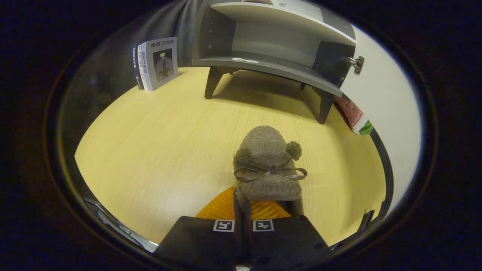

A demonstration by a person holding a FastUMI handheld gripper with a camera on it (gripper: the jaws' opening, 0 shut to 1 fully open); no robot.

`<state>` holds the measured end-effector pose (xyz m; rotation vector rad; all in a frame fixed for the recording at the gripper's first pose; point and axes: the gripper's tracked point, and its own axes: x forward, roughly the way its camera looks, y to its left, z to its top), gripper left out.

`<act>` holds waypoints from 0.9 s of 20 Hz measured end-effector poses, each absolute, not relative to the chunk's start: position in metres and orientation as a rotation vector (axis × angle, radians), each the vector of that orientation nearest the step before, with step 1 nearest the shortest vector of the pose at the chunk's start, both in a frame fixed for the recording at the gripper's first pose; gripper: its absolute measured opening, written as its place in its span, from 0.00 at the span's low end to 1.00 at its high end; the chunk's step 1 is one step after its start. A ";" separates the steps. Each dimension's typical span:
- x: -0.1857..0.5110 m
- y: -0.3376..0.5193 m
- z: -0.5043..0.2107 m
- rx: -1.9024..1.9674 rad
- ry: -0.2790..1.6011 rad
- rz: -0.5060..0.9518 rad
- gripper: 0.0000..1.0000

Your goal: Open the shoe cabinet door, grab the shoes and put them into the shoe cabinet, then close the shoe cabinet door.

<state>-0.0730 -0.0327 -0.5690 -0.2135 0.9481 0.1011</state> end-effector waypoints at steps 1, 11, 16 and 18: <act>-0.072 -0.033 -0.565 -0.194 0.934 0.100 0.03; -0.046 -0.026 -0.450 -0.076 0.793 0.155 0.03; -0.016 -0.022 -0.338 -0.051 0.671 0.188 0.03; 0.006 -0.024 -0.297 -0.069 0.616 0.185 0.03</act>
